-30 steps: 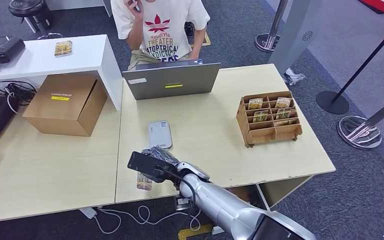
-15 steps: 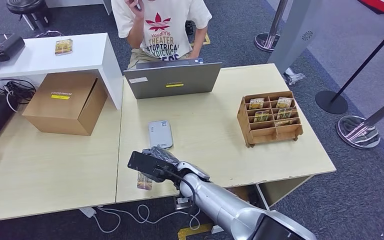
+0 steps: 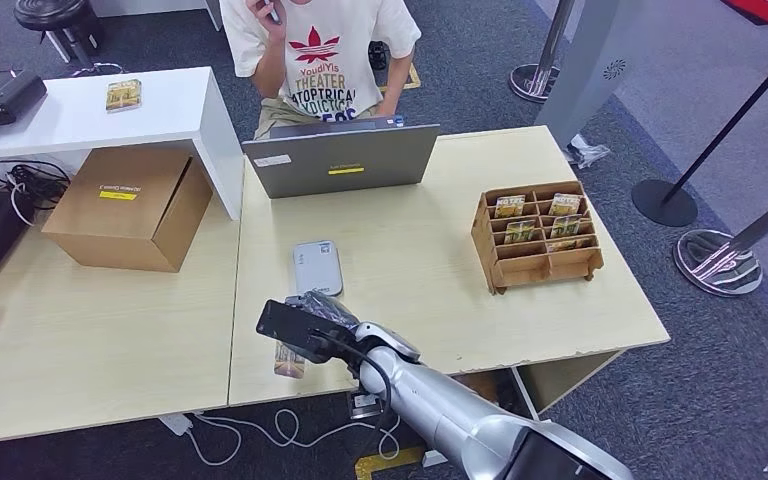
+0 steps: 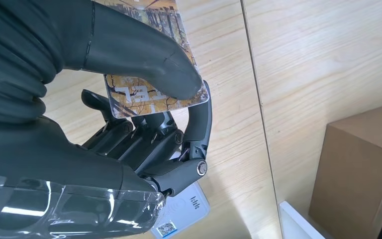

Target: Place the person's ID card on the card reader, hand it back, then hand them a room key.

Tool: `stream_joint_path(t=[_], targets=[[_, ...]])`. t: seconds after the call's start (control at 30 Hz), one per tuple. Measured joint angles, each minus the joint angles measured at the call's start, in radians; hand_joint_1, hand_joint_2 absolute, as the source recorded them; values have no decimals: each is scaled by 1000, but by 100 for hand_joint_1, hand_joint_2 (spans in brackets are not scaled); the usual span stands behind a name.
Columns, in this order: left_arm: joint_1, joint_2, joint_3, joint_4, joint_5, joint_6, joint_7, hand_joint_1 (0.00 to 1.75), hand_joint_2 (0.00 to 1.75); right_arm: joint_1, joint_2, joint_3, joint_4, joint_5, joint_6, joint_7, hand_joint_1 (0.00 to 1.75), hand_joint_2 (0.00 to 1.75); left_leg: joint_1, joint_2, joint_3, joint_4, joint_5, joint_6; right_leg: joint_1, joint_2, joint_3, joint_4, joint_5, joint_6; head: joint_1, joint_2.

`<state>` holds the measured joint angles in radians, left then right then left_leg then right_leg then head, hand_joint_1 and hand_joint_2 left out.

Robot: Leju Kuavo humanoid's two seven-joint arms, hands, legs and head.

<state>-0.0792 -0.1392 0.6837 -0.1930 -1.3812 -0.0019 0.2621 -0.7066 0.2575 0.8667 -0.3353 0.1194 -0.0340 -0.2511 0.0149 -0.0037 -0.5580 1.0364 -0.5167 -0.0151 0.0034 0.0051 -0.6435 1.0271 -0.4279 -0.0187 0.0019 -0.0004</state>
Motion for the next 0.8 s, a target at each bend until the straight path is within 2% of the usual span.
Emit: stream_joint_path(t=[0.8], targets=[[-10,0,-9,0,-12,-10,20,0,0,-60,10,0,-13,-6,35,29,175,175,0,0,0,0,0,0,0,0,0,0,0,0,0,0]])
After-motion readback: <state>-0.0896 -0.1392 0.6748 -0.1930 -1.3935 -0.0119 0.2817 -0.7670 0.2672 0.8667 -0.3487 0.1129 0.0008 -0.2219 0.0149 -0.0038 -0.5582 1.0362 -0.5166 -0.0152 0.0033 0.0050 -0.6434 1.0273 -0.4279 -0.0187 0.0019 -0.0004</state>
